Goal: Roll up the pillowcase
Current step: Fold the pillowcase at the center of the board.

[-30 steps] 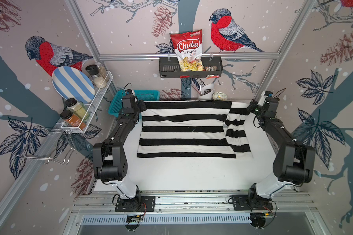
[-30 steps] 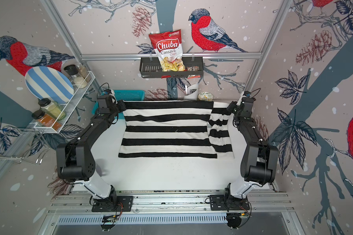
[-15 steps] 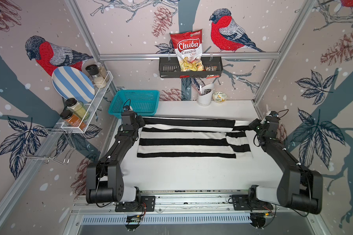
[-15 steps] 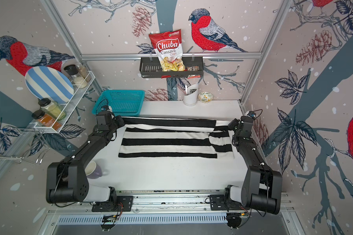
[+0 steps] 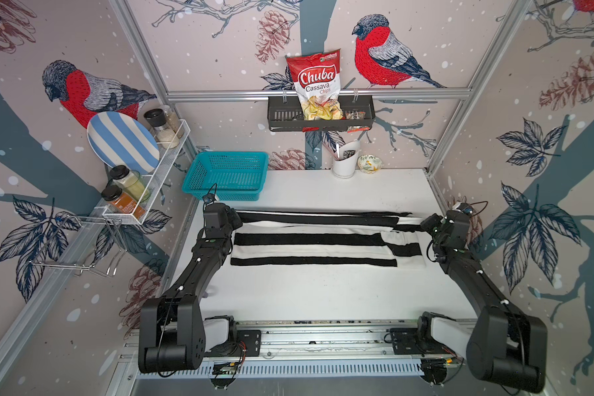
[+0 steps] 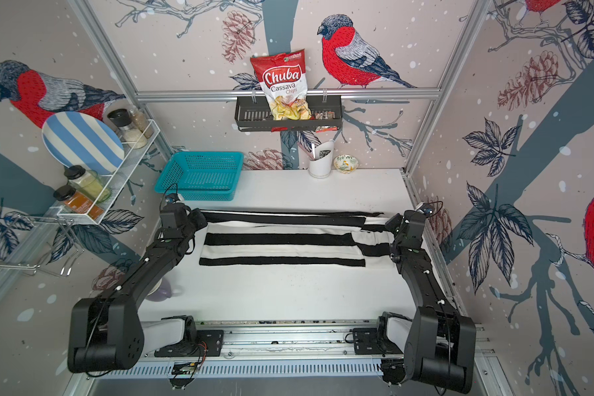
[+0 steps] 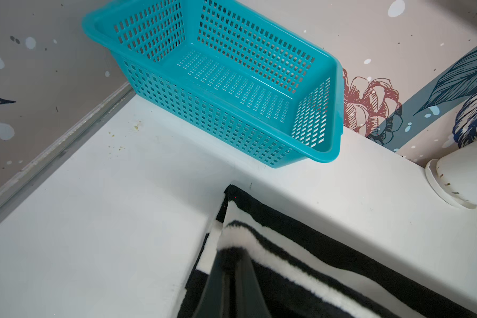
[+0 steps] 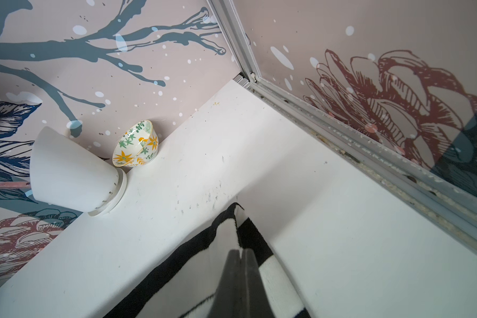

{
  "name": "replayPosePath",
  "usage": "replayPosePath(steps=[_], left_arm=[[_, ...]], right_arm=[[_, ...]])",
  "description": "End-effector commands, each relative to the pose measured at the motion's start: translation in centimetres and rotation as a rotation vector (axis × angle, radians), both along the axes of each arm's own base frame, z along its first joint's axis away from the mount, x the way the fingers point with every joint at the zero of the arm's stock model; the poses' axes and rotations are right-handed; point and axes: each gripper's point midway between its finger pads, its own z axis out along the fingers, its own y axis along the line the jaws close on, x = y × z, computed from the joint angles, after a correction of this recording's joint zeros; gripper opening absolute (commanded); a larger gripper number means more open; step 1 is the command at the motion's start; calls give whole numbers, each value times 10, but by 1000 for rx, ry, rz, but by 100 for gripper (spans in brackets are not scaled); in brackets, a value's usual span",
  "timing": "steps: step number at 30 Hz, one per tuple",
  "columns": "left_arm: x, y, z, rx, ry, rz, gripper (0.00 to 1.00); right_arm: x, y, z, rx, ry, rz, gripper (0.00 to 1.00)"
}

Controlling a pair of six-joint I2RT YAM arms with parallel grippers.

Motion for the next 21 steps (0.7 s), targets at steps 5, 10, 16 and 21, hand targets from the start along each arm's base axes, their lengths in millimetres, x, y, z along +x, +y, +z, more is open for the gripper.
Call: replayPosePath(steps=[5,10,16,21], left_arm=[[-9,12,11,10,-37,74,0],[-18,12,2,-15,-12,89,0],[-36,17,-7,-26,30,137,0],[-49,11,-25,-64,27,123,0]], right_arm=[[-18,-8,-1,-5,11,-63,0],[-28,-6,-6,8,16,-68,0],[-35,-7,-10,11,30,-83,0],[-42,-8,-28,33,57,-104,0]])
